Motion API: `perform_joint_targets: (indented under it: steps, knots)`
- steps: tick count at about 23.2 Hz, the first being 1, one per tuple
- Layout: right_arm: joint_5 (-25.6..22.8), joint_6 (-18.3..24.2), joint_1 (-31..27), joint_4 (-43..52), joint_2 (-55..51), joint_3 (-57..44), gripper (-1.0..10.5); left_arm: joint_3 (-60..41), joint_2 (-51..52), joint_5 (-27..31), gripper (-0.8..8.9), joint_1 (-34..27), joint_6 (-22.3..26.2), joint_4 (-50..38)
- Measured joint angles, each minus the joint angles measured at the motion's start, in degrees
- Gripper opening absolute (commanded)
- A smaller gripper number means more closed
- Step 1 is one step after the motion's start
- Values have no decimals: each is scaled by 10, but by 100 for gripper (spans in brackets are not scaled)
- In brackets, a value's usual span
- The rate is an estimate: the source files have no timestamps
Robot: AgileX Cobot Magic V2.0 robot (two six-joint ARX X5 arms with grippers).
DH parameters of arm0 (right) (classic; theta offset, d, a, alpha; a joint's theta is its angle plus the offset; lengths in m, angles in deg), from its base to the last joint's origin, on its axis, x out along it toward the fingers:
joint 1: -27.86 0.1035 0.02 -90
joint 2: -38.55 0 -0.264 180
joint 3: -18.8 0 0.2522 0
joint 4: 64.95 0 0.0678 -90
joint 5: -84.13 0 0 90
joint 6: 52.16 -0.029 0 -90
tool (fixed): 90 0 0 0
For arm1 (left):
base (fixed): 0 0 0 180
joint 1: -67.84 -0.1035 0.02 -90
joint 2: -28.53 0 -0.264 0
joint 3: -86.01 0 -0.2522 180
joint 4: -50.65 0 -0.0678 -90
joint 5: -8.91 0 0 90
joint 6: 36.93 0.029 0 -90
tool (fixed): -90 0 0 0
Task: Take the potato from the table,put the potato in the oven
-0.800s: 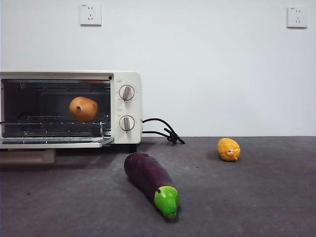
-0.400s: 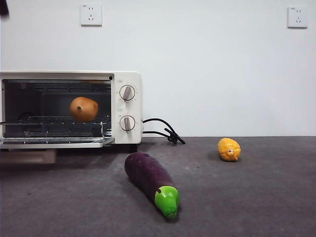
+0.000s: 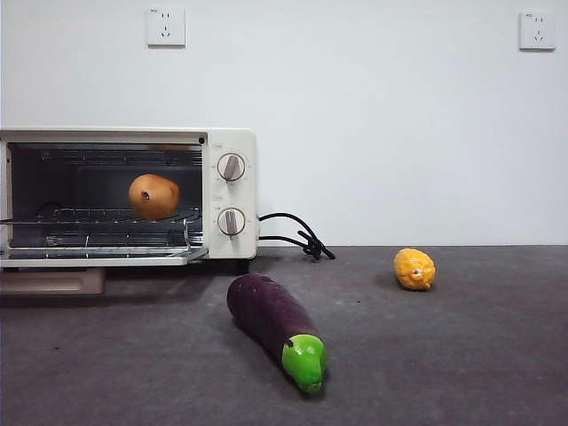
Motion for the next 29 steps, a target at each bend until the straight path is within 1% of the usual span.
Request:
perform_joint_targets:
  steps: [1, 2, 5, 9, 18, 23, 29]
  knots:
    - [16, 0, 0, 39, -24, -28, 28, 0, -25, -2, -10, -8, -1, -1]
    - [28, -3, 1, 59, -45, -52, 28, 0, -50, -4, -9, -16, -2, -1]
    - [28, -23, 1, 46, -83, -94, 28, 0, -121, -11, -10, -45, -7, -8]
    - [27, -53, 1, 21, -94, -109, 28, 0, -176, -38, -10, -73, -10, -10]
    - [7, -108, 1, 21, -95, -112, 28, 0, -245, -43, -9, -148, -10, -27]
    - [-20, -122, 1, 21, -95, -112, 28, 0, -300, -43, -9, -147, -12, -15]
    - [-45, -129, 1, 21, -93, -112, 28, 0, -302, -30, -10, -119, -11, 7]
